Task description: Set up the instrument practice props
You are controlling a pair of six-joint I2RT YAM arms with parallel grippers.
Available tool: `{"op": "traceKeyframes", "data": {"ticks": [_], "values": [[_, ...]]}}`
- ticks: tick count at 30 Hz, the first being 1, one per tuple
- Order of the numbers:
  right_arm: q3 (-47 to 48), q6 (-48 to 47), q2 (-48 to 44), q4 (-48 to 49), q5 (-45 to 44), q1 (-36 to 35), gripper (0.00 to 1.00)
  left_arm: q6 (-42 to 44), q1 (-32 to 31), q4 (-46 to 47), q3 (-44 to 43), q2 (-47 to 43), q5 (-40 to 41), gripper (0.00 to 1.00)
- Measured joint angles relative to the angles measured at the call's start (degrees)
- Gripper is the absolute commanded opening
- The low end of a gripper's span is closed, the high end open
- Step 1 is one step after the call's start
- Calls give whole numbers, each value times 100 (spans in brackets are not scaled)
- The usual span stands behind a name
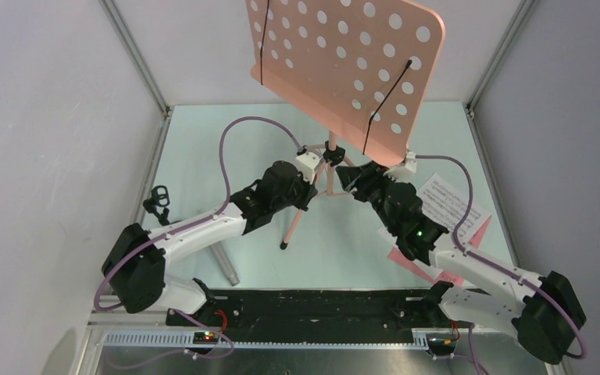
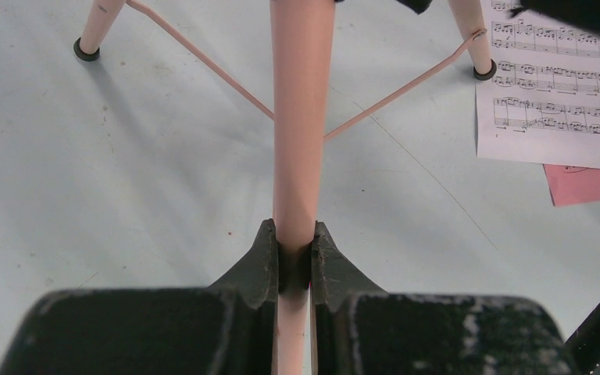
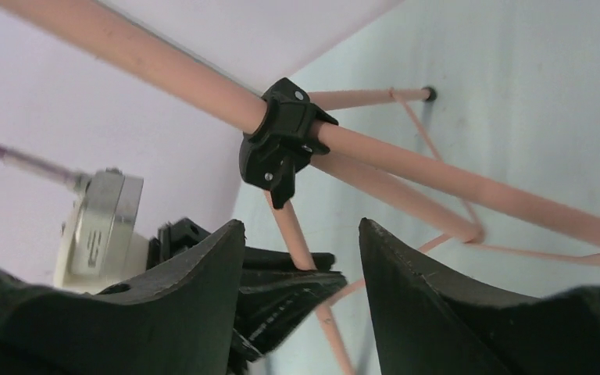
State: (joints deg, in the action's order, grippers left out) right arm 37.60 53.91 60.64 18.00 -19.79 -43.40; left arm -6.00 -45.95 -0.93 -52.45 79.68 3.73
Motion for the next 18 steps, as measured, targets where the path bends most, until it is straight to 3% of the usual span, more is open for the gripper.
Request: {"op": "traceKeyframes", "data": {"ticks": [4,10,18], "values": [[-599,-1593,-428,697,-240,-129,49,0,0,-52,-37,15,-2,0],[-1556,-4715,-341,2116,-221,-225,51,0,0,-92,-57,20,-24,0],[-1453,-8378,103,3589,315,-302,59,2,0,-92,-57,20,-20,0]]}}
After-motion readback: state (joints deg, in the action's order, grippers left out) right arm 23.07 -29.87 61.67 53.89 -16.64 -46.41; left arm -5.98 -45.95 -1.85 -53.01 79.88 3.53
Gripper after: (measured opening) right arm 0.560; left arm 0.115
